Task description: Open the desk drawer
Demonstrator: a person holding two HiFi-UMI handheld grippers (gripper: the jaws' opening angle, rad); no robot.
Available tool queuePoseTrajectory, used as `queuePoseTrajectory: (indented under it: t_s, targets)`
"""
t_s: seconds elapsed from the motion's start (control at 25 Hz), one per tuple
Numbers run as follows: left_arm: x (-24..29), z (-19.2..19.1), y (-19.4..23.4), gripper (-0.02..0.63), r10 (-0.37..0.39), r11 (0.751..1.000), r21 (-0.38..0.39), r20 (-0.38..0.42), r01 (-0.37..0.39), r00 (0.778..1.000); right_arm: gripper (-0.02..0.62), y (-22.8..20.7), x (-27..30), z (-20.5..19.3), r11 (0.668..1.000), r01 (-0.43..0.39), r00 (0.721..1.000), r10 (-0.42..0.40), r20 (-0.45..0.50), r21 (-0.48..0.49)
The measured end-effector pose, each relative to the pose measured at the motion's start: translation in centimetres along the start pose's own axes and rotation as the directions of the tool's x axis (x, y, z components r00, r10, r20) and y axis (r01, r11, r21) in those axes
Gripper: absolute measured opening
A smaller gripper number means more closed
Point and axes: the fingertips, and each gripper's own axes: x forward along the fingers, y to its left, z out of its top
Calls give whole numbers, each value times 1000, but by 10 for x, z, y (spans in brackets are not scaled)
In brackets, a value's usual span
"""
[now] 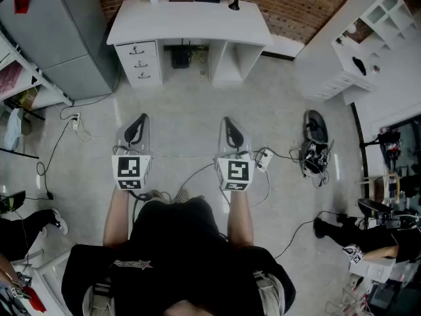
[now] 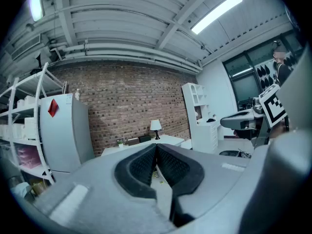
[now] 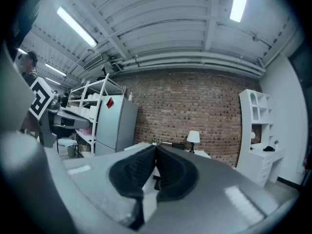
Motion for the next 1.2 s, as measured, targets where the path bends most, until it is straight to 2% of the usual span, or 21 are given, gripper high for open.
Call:
queuePoseTrajectory:
  t_s: [0.32, 0.6, 0.96, 1.2]
  targets:
    - [16, 2, -7, 11, -5, 1000, 2, -8, 5, 1000, 5, -9, 12, 2, 1000, 2, 1000, -2, 3, -11]
    - [57, -4, 7, 11, 1, 1000, -18, -21, -1, 1000, 5, -19, 53, -8, 1000, -13, 1000, 13, -23, -20]
    - [158, -14, 45, 11, -16, 999, -36, -40, 14, 999, 5, -35, 159, -14, 999, -29, 999, 28, -37, -23]
    - [227, -18, 87, 11, -18, 998, -55, -64, 14, 998, 5, -38, 243, -12, 999, -48, 998, 47, -50, -15]
